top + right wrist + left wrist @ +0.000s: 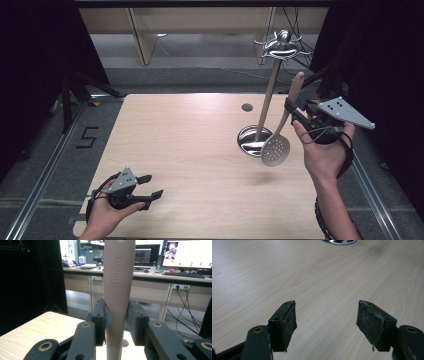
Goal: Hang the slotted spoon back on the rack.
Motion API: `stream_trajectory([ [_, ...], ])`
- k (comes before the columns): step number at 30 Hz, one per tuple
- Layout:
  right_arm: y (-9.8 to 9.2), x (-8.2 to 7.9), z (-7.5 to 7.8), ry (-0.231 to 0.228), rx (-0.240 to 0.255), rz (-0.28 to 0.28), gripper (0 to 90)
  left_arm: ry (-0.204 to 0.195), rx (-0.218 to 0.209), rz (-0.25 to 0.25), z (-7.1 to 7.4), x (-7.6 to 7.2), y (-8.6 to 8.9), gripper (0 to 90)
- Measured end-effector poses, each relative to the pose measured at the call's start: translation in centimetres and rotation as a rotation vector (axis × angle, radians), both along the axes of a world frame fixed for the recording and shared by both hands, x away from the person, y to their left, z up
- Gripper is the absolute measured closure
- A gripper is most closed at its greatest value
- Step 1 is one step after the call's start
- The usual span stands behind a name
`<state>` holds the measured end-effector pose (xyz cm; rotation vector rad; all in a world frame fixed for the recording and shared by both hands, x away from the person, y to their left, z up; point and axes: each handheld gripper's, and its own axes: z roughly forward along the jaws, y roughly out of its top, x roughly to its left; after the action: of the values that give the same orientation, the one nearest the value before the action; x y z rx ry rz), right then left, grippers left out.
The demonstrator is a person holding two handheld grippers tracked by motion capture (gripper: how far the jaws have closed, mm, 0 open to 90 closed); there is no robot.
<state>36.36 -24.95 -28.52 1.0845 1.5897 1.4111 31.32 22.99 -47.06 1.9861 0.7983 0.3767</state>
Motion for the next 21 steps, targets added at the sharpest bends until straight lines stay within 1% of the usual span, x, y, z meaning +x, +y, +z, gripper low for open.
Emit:
stream_trajectory([
  [2,0.1,0.1,0.1,-0.002,0.003,0.000,70.5,-0.002,0.001,-0.006,0.0,0.0,0.0,31.0],
  [3,0.1,0.2,0.1,-0.007,-0.003,0.000,70.5,0.000,0.002,-0.008,0.0,0.1,0.0,31.0],
  [4,0.1,0.3,0.2,-0.018,-0.010,-0.003,70.5,0.003,-0.003,0.001,0.0,0.0,0.0,31.0],
  [5,0.2,0.3,0.2,-0.011,-0.012,0.001,70.5,-0.003,0.007,-0.002,0.0,0.0,0.0,31.0],
  [6,0.2,0.4,0.2,-0.010,-0.010,-0.005,70.5,-0.004,0.008,-0.003,0.0,0.0,0.0,31.0],
  [7,0.3,0.3,0.2,-0.001,-0.001,-0.005,70.5,0.011,-0.001,0.008,0.0,-0.1,-0.1,31.0],
  [8,0.3,0.5,0.3,-0.004,-0.007,-0.004,70.5,0.009,-0.002,0.008,0.0,-0.1,-0.1,31.0],
  [10,0.4,0.6,0.3,-0.002,0.000,-0.006,70.5,0.010,-0.004,0.009,0.0,-0.1,-0.1,31.0],
  [11,0.5,0.5,0.3,0.010,0.006,-0.016,70.5,0.013,-0.010,0.009,-0.1,-0.1,-0.1,31.0],
  [13,0.4,0.8,0.3,-0.005,-0.014,-0.008,70.5,0.011,-0.003,0.009,0.0,-0.1,-0.1,31.0],
  [14,0.5,0.8,0.3,0.004,-0.011,-0.007,70.5,0.011,-0.003,0.008,0.0,-0.1,-0.1,31.0],
  [16,0.6,0.8,0.4,0.006,-0.003,-0.008,70.5,0.016,-0.008,0.005,0.0,-0.1,-0.1,31.0],
  [17,0.6,0.9,0.4,0.003,-0.011,-0.011,70.5,-0.005,0.007,-0.010,0.0,0.1,0.0,31.0],
  [18,0.7,0.9,0.4,0.000,-0.006,-0.011,70.5,-0.004,0.006,-0.010,0.0,0.0,0.0,31.0],
  [19,0.7,1.0,0.5,0.009,-0.006,-0.011,70.5,-0.004,0.007,-0.010,0.0,0.1,0.0,31.0],
  [20,0.6,1.1,0.6,0.001,-0.021,-0.007,70.4,-0.004,0.007,-0.010,0.0,0.1,0.0,31.0],
  [21,0.8,1.1,0.6,0.007,-0.009,-0.009,70.5,-0.004,0.007,-0.010,0.0,0.1,0.0,31.0],
])
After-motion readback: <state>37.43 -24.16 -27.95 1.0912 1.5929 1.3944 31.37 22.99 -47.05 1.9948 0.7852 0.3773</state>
